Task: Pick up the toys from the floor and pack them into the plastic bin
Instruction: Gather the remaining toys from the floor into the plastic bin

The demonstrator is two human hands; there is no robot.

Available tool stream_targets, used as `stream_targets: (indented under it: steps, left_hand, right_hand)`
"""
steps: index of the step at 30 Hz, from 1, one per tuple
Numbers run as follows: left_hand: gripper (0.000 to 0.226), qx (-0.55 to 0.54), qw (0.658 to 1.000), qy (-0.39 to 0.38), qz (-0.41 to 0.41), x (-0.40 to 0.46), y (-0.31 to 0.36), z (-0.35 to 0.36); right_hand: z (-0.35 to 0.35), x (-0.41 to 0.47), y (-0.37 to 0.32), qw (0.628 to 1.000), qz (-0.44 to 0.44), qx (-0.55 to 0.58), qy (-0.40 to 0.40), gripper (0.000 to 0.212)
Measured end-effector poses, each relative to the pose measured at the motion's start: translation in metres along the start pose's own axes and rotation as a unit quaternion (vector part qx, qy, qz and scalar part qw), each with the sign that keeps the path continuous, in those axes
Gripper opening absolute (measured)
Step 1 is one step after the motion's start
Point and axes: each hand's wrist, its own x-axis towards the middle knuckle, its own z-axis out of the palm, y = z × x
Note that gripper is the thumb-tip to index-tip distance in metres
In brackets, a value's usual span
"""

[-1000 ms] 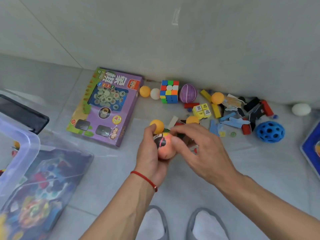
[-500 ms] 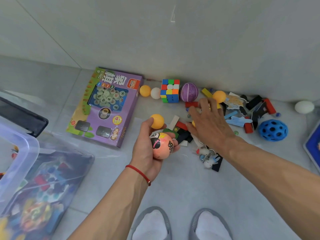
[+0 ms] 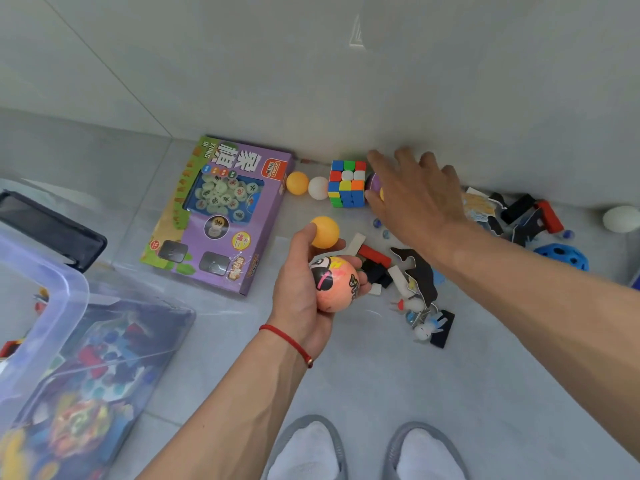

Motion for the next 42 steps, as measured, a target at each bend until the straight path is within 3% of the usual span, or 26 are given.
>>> stream_targets:
  steps: [6, 10, 13, 16, 19, 21, 23, 25, 28, 32, 34, 37, 42]
  left_hand:
    - [0.044, 0.008, 0.999, 0.032, 0.038, 0.002, 0.014, -0.005]
    - [0.045, 0.007, 0.999, 0.030, 0.032, -0.014, 0.015, -0.017]
    - [0.053, 0.006, 0.999, 0.032, 0.033, -0.036, 0.023, -0.035]
    - [0.054, -0.010, 0.998, 0.042, 0.051, -0.075, 0.044, -0.057]
    - [0.039, -0.063, 0.993, 0.050, 0.091, -0.134, 0.077, -0.090]
    - [0.035, -0.106, 0.987, 0.055, 0.109, -0.168, 0.093, -0.114]
    - [0.033, -0.148, 0.978, 0.066, 0.131, -0.203, 0.109, -0.156]
    - [0.037, -0.169, 0.974, 0.090, 0.123, -0.231, 0.123, -0.203]
    - [0.045, -0.206, 0.967, 0.140, 0.059, -0.271, 0.139, -0.262]
    - [0.052, -0.181, 0.959, 0.206, 0.077, -0.312, 0.148, -0.298]
    - [0.052, -0.128, 0.963, 0.216, 0.094, -0.325, 0.150, -0.296]
    - [0.030, -0.058, 0.964, 0.214, 0.148, -0.333, 0.150, -0.273]
    - [0.013, 0.024, 0.964, 0.168, 0.202, -0.316, 0.133, -0.208]
  right_hand:
    - [0.013, 0.011, -0.012, 0.994, 0.043, -0.068, -0.072, 0.047]
    - [-0.003, -0.006, 0.000, 0.995, 0.091, 0.020, -0.047, 0.047]
    - [-0.040, -0.031, 0.007, 0.977, 0.086, 0.194, -0.027, 0.044]
    - [-0.116, -0.055, -0.005, 0.917, 0.066, 0.379, -0.108, 0.045]
    - [-0.202, -0.076, -0.052, 0.817, 0.019, 0.535, -0.213, 0.041]
    - [-0.245, -0.081, -0.088, 0.751, -0.012, 0.595, -0.286, 0.042]
    - [-0.280, -0.084, -0.144, 0.723, -0.054, 0.598, -0.343, 0.038]
    - [-0.305, -0.086, -0.201, 0.724, -0.060, 0.584, -0.362, 0.036]
    - [-0.325, -0.091, -0.276, 0.760, -0.016, 0.536, -0.368, 0.041]
    - [-0.342, -0.102, -0.324, 0.817, 0.013, 0.504, -0.279, 0.046]
    - [-0.351, -0.106, -0.325, 0.836, 0.001, 0.485, -0.257, 0.038]
    - [-0.366, -0.110, -0.303, 0.873, -0.033, 0.422, -0.243, 0.022]
    - [-0.371, -0.112, -0.218, 0.906, -0.025, 0.341, -0.250, 0.018]
